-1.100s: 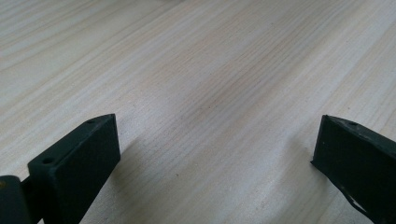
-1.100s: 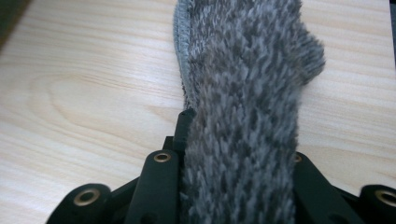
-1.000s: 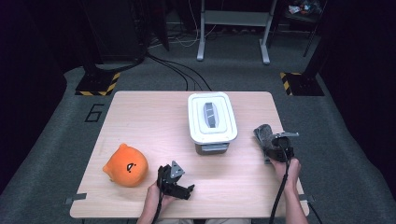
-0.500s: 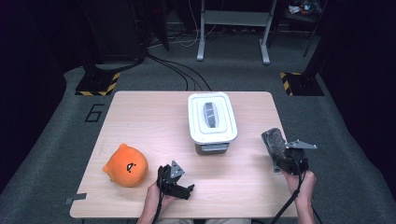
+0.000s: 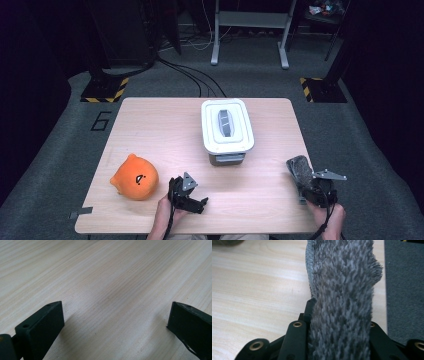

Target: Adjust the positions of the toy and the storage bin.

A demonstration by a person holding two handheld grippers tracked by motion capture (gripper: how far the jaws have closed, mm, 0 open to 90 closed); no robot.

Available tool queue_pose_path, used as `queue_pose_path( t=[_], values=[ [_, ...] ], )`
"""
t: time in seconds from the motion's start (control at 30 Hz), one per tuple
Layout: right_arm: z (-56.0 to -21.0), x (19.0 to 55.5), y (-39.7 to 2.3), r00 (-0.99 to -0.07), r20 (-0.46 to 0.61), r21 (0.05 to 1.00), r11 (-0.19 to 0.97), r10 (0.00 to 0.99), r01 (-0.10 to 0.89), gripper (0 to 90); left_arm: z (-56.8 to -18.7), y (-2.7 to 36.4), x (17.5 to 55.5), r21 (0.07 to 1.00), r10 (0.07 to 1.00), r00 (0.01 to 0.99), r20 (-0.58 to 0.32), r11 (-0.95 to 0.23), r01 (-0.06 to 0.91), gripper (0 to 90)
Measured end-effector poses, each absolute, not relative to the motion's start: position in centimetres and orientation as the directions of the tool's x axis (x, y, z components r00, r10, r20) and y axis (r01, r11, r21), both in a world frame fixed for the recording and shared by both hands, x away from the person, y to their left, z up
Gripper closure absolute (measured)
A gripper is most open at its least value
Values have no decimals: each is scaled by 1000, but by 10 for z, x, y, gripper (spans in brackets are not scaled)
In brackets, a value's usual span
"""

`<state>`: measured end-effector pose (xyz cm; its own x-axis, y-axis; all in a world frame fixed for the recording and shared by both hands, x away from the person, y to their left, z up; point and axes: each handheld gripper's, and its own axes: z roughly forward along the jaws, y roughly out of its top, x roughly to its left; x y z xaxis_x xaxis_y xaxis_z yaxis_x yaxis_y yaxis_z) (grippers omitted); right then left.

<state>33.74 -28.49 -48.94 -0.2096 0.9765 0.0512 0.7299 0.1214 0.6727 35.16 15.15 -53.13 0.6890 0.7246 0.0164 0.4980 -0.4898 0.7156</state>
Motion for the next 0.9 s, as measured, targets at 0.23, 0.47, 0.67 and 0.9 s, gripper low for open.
queue_pose_path(
  t=[0.23, 0.47, 0.67, 0.9],
  values=[
    [-500, 338, -283, -178, 53, 641, 103, 983, 761, 297, -531, 152, 352, 716, 724, 689, 17, -490, 498, 3],
    [-478, 331, -284, -176, 57, 654, 96, 983, 750, 122, -531, 151, 351, 716, 725, 688, 17, -489, 498, 3],
    [-457, 332, -272, -226, 33, 681, 143, 974, 718, 70, -531, 151, 351, 716, 725, 689, 19, -491, 497, 2],
    [-445, 343, -255, -287, 37, 705, 178, 957, 686, 70, -531, 151, 351, 716, 725, 689, 18, -490, 497, 2]
  ],
)
